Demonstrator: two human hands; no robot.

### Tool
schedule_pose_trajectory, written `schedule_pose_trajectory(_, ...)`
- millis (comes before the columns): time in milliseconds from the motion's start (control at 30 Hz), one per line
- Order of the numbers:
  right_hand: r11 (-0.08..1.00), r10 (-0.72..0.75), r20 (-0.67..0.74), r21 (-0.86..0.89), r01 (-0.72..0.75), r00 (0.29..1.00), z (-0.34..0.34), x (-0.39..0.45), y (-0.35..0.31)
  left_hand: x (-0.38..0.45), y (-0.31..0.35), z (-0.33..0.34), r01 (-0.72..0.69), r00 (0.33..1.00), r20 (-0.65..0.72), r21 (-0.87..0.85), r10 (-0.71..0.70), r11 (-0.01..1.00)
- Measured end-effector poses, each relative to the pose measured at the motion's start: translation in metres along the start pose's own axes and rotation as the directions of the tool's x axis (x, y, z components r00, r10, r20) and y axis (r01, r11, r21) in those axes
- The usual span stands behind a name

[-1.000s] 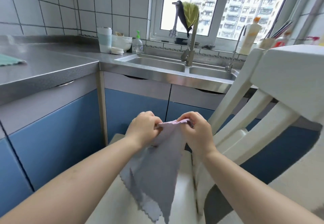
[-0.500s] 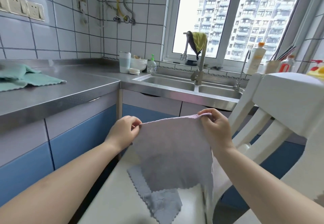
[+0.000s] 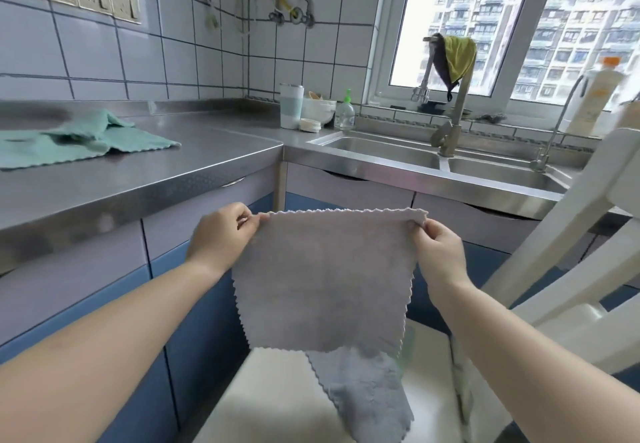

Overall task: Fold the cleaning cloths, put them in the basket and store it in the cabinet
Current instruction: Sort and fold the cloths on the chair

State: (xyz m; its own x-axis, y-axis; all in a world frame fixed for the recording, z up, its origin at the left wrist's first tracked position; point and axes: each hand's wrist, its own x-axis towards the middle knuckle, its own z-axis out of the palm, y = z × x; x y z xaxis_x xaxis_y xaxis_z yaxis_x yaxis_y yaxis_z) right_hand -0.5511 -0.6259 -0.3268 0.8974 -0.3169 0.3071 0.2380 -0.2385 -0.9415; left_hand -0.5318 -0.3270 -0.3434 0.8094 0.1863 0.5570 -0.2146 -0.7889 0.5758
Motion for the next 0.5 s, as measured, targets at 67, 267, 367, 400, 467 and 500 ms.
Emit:
schedule_pose_trajectory(67,1.000,0.001,-0.010,0.018,-0.001,1.000,0.004,0.001,-0.002,0.005,-0.003,-0.012,-0.057,0.998,0.014,-0.058,0.058,0.997)
schedule_pose_trajectory(267,1.000,0.005,0.015,0.010,-0.005,1.000,-0.008,-0.055,0.007,-0.029,-0.016,-0.053,-0.183,0.957,0.186,-0.213,0.224,0.960)
schedule_pose_trajectory(367,0.999,-0.002,0.088,-0.050,0.006,0.996,-0.020,-0.098,0.029,-0.073,-0.029,-0.058,-0.125,0.946,0.265,-0.235,0.187,0.964)
schedule_pose_trajectory(400,0.996,0.003,0.106,-0.088,0.006,0.994,-0.024,-0.113,0.040,-0.091,-0.036,-0.058,-0.091,0.940,0.299,-0.236,0.162,0.967)
schedule_pose_trajectory(467,0.988,0.039,0.151,-0.156,-0.015,0.988,-0.031,-0.140,0.064,-0.126,-0.052,-0.052,-0.029,0.930,0.352,-0.222,0.108,0.975)
schedule_pose_trajectory(500,0.982,0.069,0.172,-0.185,-0.037,0.983,-0.034,-0.156,0.079,-0.145,-0.060,-0.049,-0.005,0.922,0.379,-0.200,0.082,0.980)
